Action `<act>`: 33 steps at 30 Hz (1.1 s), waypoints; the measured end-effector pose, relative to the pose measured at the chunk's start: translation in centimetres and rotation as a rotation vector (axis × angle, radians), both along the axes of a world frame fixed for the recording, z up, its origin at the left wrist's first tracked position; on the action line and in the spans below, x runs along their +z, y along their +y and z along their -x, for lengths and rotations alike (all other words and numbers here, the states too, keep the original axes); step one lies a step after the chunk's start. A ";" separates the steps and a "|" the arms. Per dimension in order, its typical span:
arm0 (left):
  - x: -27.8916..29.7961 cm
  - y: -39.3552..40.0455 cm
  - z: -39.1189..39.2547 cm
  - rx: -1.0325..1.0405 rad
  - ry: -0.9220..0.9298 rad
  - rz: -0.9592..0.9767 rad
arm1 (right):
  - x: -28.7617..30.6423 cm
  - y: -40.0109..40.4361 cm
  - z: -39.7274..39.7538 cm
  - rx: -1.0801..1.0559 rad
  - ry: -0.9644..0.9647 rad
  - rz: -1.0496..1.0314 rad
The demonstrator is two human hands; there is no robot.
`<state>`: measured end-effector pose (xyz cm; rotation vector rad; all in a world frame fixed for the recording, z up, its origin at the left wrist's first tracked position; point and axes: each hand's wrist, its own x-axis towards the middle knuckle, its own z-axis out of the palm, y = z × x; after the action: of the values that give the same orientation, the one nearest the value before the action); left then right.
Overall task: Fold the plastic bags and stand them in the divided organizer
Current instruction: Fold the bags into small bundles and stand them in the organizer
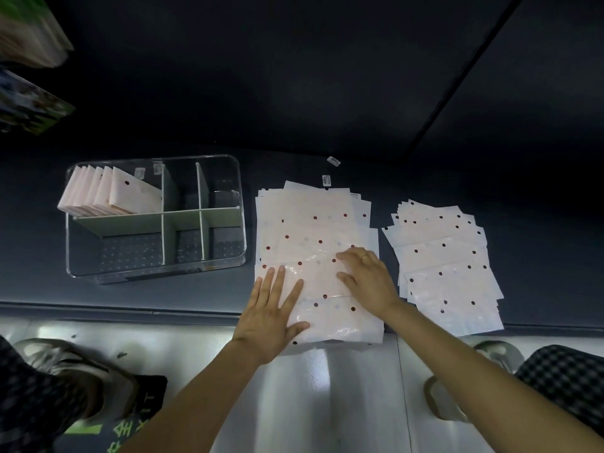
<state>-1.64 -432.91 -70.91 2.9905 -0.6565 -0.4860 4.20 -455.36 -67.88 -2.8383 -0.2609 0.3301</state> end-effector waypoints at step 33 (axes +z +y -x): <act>1.7 -0.7 1.1 0.227 -0.102 0.591 | 3.4 -0.1 6.3 -0.197 0.212 -0.371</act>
<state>-2.75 -433.59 -69.22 2.4886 -0.3700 -0.0961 -2.15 -455.43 -64.49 -2.4156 0.0037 0.4809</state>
